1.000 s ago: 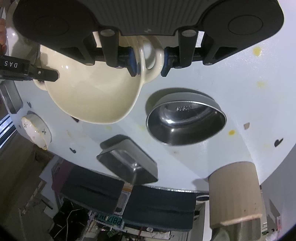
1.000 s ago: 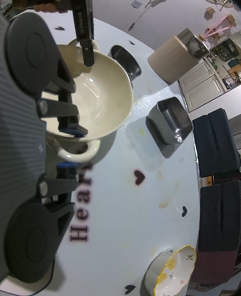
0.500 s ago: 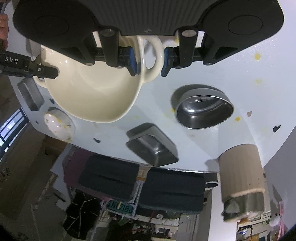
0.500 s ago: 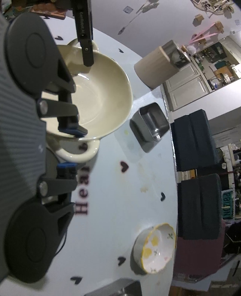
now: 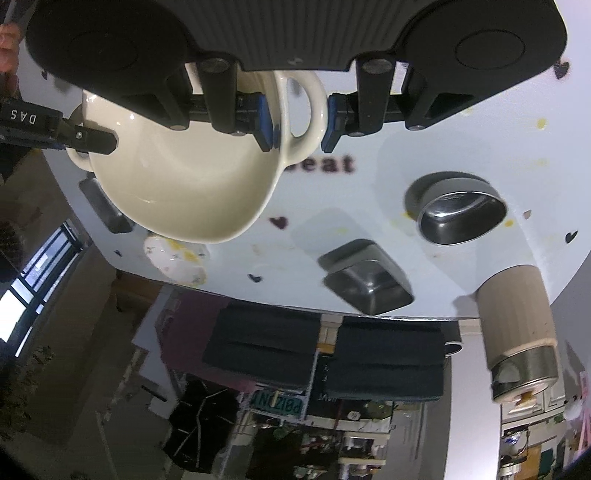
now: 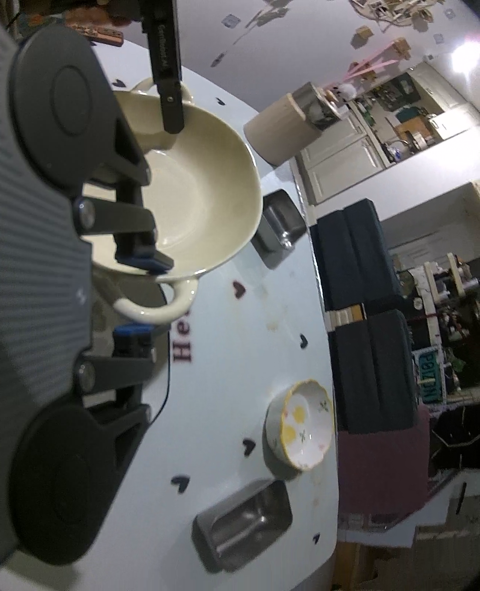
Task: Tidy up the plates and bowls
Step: 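Carry the cream bowl with both grippers over the white leaf plate, then lower the cream two-handled bowl onto the white leaf plate with both grippers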
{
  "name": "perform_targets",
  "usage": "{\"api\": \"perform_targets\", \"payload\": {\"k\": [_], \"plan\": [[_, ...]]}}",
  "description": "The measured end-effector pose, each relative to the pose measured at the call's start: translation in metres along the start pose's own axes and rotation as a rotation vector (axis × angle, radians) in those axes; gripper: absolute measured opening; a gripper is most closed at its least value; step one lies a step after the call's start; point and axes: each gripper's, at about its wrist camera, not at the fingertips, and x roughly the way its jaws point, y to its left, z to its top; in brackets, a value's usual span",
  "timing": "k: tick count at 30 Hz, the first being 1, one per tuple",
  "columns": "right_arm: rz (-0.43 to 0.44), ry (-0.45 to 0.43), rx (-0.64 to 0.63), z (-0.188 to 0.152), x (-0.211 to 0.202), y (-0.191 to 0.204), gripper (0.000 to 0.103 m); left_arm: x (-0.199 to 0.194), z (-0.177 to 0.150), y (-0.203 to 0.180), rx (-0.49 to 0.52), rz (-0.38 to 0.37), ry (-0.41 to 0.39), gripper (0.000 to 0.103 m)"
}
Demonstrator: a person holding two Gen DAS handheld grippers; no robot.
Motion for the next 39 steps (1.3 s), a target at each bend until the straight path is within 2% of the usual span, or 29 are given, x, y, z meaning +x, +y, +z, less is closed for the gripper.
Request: {"api": "perform_targets", "payload": {"k": [7,20,27,39], "plan": [[-0.034,-0.023,0.045,-0.013,-0.023,-0.027,0.033,0.005,-0.01,-0.033,0.016,-0.028,0.008,0.03],[-0.094,0.004,0.12,-0.033,-0.033,-0.073,0.034,0.043,-0.021,-0.074,0.034,-0.058,0.078,0.031],[-0.11,0.045,0.136,-0.037,-0.023,-0.085,0.034,0.061,-0.025,-0.073,0.023,-0.061,0.113,0.031],[-0.143,0.1,0.111,-0.037,-0.007,-0.081,0.034,0.09,-0.032,-0.058,-0.022,-0.091,0.165,0.031]]}}
